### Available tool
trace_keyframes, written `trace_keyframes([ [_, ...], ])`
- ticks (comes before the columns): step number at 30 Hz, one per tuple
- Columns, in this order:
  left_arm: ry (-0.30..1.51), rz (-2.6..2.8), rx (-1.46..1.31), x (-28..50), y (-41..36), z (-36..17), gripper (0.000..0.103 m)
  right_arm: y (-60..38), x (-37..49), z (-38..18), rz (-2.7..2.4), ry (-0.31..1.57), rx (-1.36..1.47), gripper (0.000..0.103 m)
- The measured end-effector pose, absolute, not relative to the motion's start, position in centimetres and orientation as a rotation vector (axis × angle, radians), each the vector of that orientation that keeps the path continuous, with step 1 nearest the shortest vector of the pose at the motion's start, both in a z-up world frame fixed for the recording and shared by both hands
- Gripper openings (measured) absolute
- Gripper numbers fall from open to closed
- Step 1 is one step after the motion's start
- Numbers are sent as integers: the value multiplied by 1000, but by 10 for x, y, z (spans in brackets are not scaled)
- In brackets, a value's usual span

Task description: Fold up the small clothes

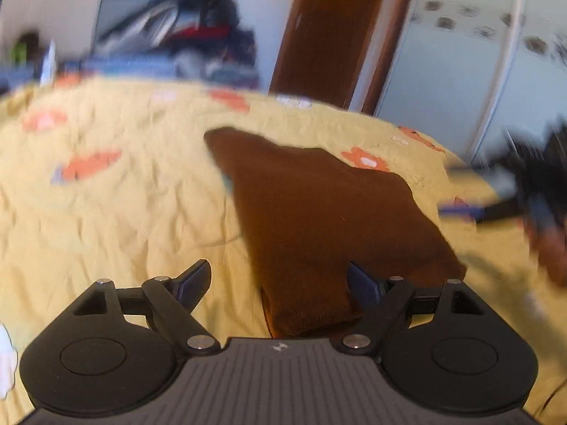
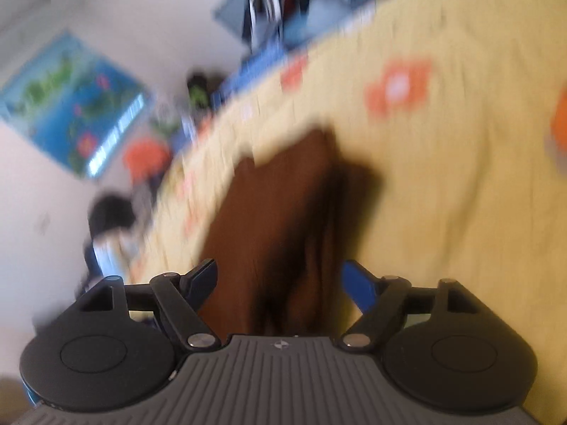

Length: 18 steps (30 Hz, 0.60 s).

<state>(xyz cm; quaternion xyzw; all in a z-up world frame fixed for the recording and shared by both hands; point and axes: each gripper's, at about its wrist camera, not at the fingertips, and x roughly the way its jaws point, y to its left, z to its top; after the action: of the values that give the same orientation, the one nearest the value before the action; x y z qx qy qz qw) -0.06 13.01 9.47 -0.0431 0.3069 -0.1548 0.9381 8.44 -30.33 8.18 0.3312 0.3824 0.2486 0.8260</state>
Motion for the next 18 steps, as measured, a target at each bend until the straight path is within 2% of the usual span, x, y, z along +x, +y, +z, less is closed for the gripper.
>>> trace_keyframes([
  [2,672,-316,-53,5,118,79,84,-298,111,84,485,811,687,78],
  [4,651,-311,-39,6,108,70,91,-287,137,75,416,872,646,76],
  [5,663,-324,-40,10,107,71,93,-280,147,68,403,915,633,64],
  [6,664,-320,-50,11,108,70,95,-274,156,62,419,955,614,27],
  [7,663,-324,-61,11,110,71,96,-267,160,59,437,976,586,15],
  [10,653,-340,-102,7,115,70,96,-261,155,81,483,879,525,16],
  [12,651,-346,-128,11,119,67,97,-268,157,83,474,835,535,12],
  [15,656,-352,-130,11,117,68,98,-268,170,48,396,971,466,14],
  [16,663,-349,-124,11,118,69,98,-271,167,48,402,934,489,14],
  [17,669,-342,-107,9,118,71,98,-276,164,52,393,920,522,21],
  [18,662,-341,-97,6,116,76,98,-280,161,59,373,896,555,34],
])
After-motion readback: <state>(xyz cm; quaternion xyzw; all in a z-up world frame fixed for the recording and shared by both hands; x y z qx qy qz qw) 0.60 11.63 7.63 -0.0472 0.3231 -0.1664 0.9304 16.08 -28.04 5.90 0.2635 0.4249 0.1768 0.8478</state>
